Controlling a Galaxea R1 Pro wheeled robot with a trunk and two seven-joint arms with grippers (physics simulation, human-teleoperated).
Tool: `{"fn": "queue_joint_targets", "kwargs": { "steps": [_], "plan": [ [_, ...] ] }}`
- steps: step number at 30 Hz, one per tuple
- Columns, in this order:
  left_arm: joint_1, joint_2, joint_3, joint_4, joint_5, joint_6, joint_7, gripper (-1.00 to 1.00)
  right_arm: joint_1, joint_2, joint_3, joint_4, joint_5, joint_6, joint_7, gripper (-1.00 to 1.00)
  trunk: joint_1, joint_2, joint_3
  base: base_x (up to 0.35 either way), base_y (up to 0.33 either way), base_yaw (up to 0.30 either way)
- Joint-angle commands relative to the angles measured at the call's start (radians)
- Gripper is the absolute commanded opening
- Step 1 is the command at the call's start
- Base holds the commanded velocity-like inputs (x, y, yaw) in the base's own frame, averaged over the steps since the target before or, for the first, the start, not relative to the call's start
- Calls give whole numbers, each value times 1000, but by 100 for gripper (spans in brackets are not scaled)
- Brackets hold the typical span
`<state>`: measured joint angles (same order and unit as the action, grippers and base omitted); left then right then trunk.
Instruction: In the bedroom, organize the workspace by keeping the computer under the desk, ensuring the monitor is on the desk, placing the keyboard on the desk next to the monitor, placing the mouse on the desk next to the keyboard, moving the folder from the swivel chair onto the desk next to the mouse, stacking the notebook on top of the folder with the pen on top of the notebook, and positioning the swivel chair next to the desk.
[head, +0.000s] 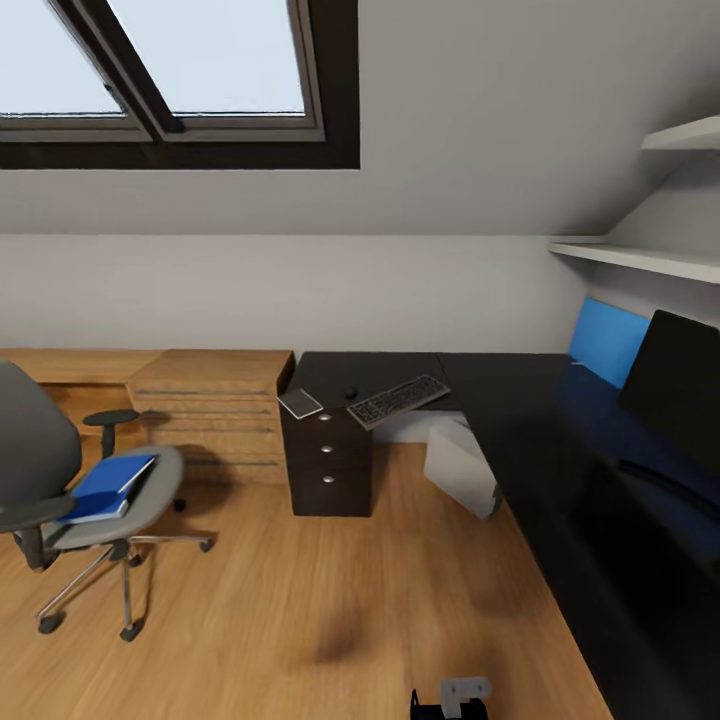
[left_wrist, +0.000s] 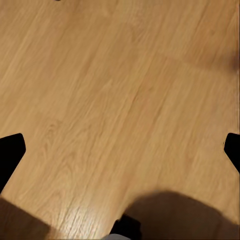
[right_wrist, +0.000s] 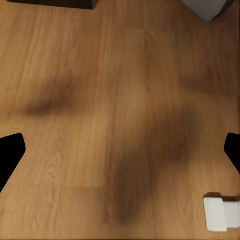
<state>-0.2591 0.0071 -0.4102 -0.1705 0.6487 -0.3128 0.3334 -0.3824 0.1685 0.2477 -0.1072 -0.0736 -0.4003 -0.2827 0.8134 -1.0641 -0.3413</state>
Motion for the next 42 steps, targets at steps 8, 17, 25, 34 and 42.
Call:
{"fn": "queue_joint_targets", "kwargs": {
  "steps": [8, 17, 25, 34, 42],
  "plan": [
    [0, 1, -9, -1, 6, -2, 6, 100, -1, 0, 9, 1, -8, -3, -4, 100, 1, -1, -1, 323, 16, -256],
    [0, 1, -9, -1, 6, -3, 6, 100, -1, 0, 9, 1, -8, -3, -4, 100, 1, -1, -1, 328, 100, -260],
    [0, 2, -9, -1, 6, -2, 6, 100, -1, 0, 9, 1, -8, -3, -4, 100, 1, -1, -1, 313, 189, -261],
    [0, 2, -9, -1, 6, -2, 6, 100, -1, 0, 9, 1, -8, -3, -4, 100, 1, -1, -1, 298, 225, -264],
    [0, 2, -9, -1, 6, -2, 6, 100, -1, 0, 9, 1, -8, -3, -4, 100, 1, -1, -1, 296, 228, -265]
  ]
}}
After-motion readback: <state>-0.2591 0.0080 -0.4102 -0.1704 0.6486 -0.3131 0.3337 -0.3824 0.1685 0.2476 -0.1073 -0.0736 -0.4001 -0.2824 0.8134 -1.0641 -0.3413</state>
